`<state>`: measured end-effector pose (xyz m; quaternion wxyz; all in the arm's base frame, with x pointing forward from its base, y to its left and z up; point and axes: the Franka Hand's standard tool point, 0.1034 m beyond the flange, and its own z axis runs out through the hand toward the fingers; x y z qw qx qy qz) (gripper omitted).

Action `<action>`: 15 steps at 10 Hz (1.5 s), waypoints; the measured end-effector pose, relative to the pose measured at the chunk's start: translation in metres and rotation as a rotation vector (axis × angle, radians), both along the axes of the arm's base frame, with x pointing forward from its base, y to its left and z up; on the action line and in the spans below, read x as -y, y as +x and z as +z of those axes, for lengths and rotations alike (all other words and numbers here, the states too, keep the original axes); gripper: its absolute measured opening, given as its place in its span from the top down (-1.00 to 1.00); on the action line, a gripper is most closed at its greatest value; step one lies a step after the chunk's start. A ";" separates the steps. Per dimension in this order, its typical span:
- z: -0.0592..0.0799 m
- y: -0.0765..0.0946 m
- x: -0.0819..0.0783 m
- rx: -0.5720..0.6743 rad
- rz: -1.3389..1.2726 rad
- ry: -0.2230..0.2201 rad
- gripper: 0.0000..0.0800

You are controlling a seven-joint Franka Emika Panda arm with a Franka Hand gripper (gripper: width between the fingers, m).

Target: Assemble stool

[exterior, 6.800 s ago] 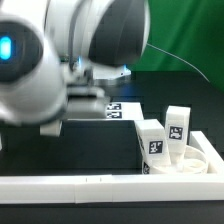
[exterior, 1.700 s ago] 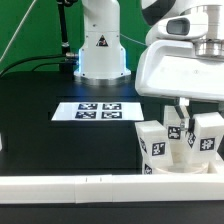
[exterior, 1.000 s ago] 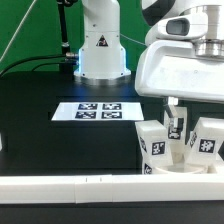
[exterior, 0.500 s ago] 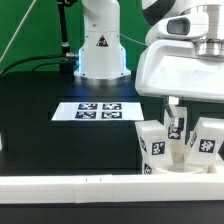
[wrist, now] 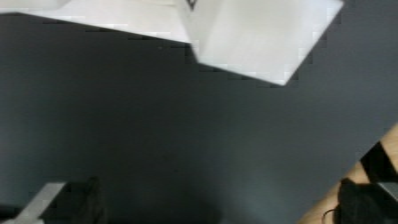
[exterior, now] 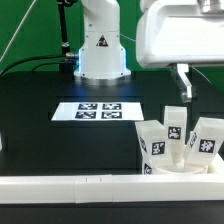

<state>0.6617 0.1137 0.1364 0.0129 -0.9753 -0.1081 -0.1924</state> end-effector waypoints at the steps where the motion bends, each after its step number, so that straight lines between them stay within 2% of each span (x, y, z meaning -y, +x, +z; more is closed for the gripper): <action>1: -0.005 -0.007 0.011 -0.121 0.030 -0.015 -0.62; 2: -0.007 -0.012 0.015 -0.232 0.039 -0.031 -0.62; 4: -0.006 -0.013 0.009 -0.353 0.035 -0.035 -0.62; 5: -0.006 -0.008 0.008 -0.329 0.033 -0.032 -0.62; 8: -0.023 -0.024 -0.006 -0.412 -0.033 0.043 -0.62; 10: -0.031 -0.029 -0.008 -0.446 -0.032 0.041 -0.62; 13: -0.031 -0.029 -0.008 -0.441 -0.006 0.034 -0.62; 15: -0.035 -0.028 -0.026 -0.389 0.259 -0.109 -0.62</action>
Offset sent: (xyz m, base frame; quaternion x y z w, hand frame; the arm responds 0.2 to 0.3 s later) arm 0.0000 0.0000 0.0000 0.0000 -0.1938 0.0000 0.9810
